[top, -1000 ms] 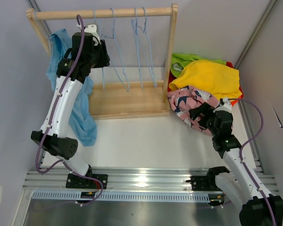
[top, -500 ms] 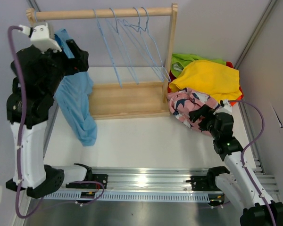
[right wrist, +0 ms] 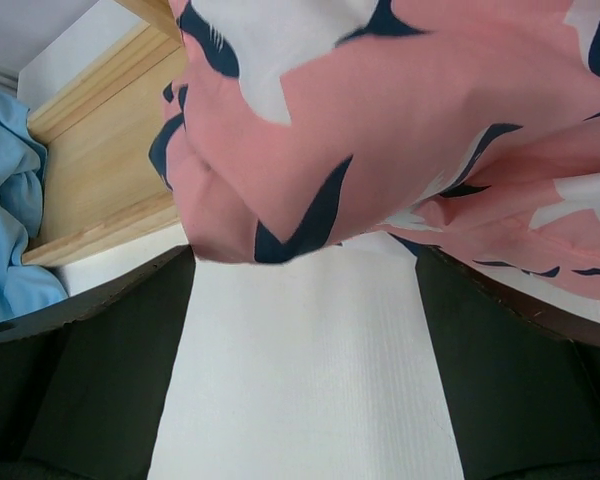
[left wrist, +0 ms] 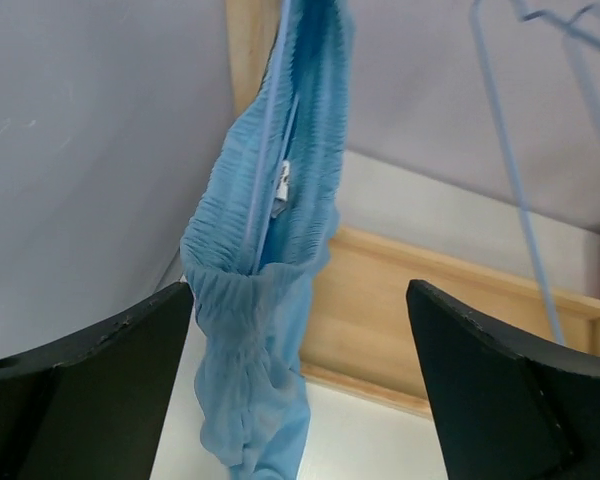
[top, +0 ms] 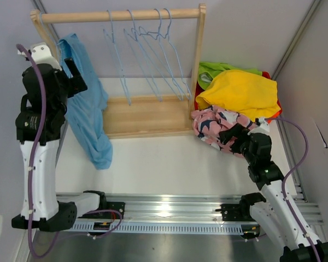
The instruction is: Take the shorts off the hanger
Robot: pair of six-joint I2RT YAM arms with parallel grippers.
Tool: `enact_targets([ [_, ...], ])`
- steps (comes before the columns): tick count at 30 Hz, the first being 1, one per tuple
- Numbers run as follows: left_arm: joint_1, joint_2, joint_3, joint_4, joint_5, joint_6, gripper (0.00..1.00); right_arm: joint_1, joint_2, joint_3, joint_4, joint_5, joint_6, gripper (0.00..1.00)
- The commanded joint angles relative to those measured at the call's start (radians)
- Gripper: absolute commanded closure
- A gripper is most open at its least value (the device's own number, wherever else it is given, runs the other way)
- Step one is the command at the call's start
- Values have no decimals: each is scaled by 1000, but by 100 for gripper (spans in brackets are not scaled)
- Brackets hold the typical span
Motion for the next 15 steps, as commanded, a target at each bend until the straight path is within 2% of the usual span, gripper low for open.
enact_targets([
  [1,80,24,-14,52,45,-6,7,7,-44,34,-25,19,-26,1],
  [9,191,177,107,24,102,-29,12,8,-42,-5,-5,-9,-35,1],
  [15,201,265,208,-13,151,-43,26,11,-14,-24,21,-9,-47,1],
])
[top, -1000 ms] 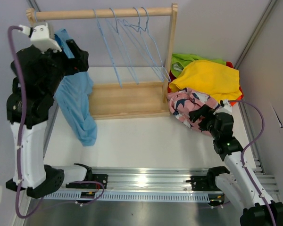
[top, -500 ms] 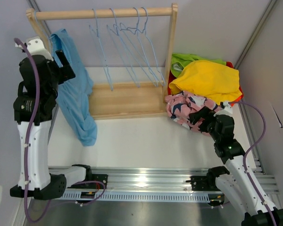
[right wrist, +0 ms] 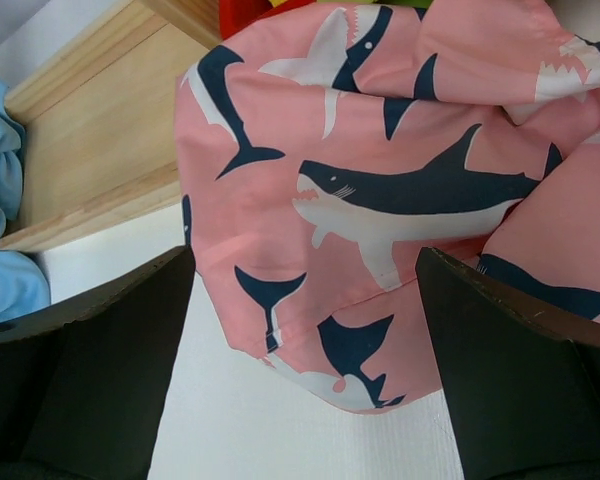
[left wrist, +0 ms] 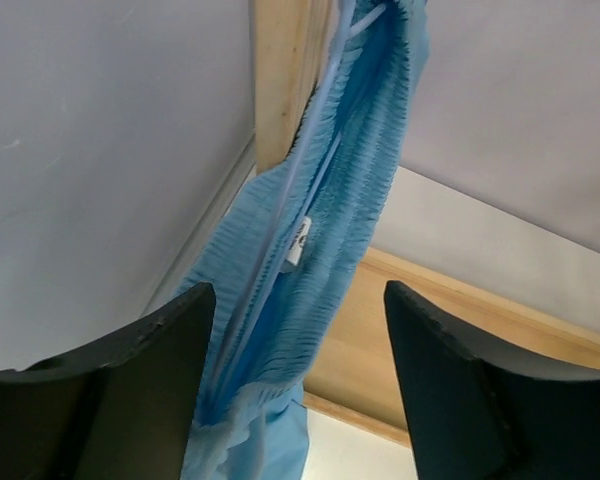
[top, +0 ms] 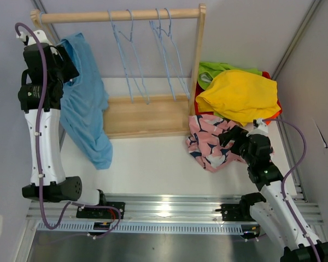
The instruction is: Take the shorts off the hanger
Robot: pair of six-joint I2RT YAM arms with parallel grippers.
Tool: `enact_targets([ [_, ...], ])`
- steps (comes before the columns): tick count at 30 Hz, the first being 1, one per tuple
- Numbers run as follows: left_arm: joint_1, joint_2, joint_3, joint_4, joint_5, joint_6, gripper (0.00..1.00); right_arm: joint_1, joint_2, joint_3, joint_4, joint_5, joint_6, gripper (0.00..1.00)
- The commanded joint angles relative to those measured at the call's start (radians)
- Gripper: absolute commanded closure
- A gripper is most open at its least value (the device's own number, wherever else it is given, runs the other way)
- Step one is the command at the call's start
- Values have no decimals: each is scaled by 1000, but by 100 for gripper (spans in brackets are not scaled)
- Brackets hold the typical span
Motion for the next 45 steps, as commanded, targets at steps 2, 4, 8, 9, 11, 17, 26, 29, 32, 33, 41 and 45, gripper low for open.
enact_targets([
  [2,11,57,96,-20,53,-21,31,5,6,-19,51,-6,-18,0],
  [4,11,83,130,-28,64,-21,39,5,6,-32,56,-4,-14,0],
  [8,11,118,164,-45,93,-26,55,6,9,-36,61,-6,-18,1],
  [9,11,123,172,-48,95,-24,58,5,7,-38,59,-4,-21,1],
  [11,11,128,172,-46,95,-24,65,6,6,-36,55,-6,-22,1],
  [17,11,152,193,-59,96,-21,89,6,-2,-41,47,-4,-31,1],
  [26,-41,144,318,-68,121,8,100,5,-3,-33,62,-6,-30,1],
  [29,-82,138,385,-79,168,31,100,6,-5,-13,65,-37,-33,0],
  [32,-170,105,418,-59,208,63,100,5,-12,30,52,-37,-47,0],
  [33,-182,99,428,-66,208,68,100,6,-16,40,42,-35,-48,1],
  [41,-214,-114,228,-100,274,75,100,5,-62,117,-11,-56,-51,1],
  [45,-228,-275,7,-138,324,80,100,8,-92,148,4,-134,-54,1],
])
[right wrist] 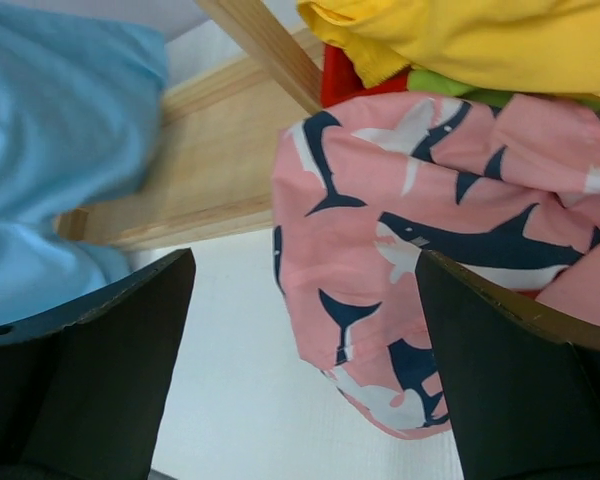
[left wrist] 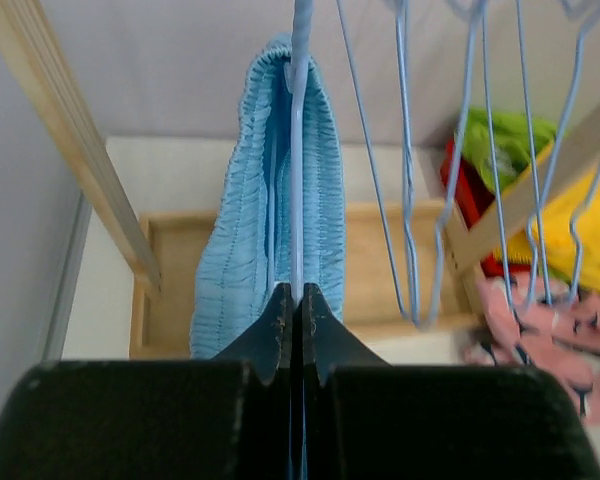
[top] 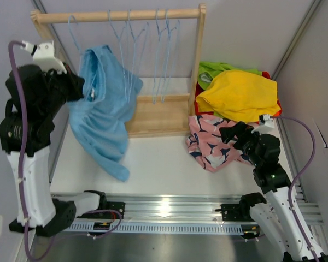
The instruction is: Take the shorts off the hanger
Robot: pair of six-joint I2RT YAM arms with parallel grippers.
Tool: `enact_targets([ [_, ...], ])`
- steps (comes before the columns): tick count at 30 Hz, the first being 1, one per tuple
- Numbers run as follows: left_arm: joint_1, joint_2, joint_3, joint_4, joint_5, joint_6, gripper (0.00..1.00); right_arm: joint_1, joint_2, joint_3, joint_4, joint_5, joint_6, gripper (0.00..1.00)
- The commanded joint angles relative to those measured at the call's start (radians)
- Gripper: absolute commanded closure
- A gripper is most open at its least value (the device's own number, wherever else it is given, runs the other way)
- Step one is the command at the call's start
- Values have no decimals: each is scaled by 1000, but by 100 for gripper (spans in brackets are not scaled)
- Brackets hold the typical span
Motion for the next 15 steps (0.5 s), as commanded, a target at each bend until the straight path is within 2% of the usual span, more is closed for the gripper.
enact_targets([
  [1,-18,-158,-154,27,88,29,100,7,-28,66,19,-100,-21,1],
  [4,-30,-304,-326,35,217,14,100,7,-43,107,69,-253,-33,0],
  [5,-33,-373,-387,53,377,-4,100,9,-43,135,98,-295,-33,1],
  [6,-53,-404,-453,72,454,-20,100,9,-43,152,109,-371,-27,1],
  [9,-95,-508,-553,159,712,-70,100,12,-22,241,128,-455,-6,1],
  [15,-250,-548,-512,219,861,-142,100,30,29,406,100,-545,3,1],
])
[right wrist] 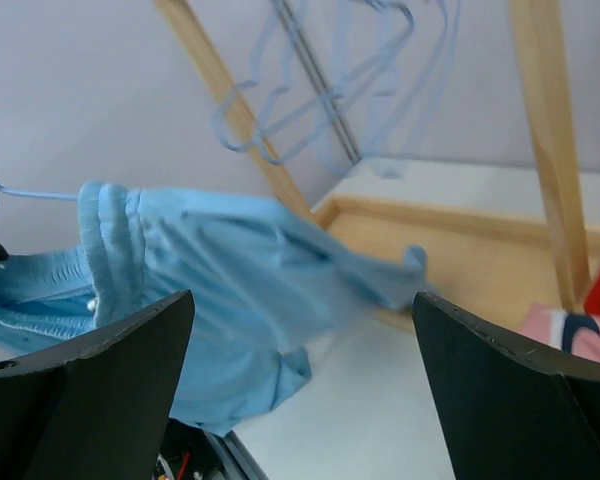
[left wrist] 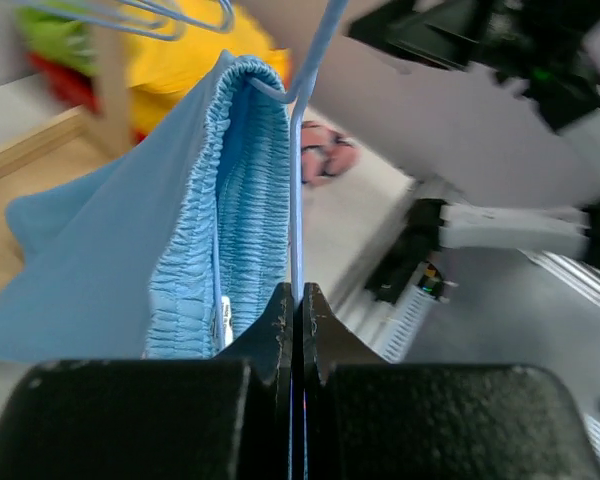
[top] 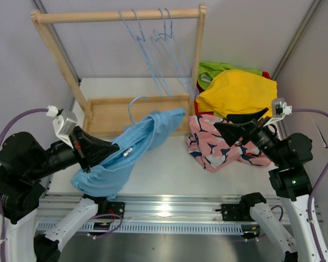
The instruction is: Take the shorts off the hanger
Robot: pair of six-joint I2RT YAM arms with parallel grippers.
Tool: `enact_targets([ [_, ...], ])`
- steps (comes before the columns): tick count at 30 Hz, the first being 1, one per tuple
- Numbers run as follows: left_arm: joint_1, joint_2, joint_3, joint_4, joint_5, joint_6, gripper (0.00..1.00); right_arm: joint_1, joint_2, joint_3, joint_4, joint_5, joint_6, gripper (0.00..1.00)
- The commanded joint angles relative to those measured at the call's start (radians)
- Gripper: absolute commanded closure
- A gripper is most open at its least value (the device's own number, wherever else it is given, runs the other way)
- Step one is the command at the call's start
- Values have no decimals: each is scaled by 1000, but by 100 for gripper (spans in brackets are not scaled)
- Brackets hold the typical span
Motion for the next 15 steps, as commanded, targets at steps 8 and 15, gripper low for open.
enact_targets([
  [8,-134,37,166,217,239,-120,100,136,96,145,35,1,-27,1],
  [15,-145,90,229,165,154,-83,100,234,101,125,21,98,-46,1],
])
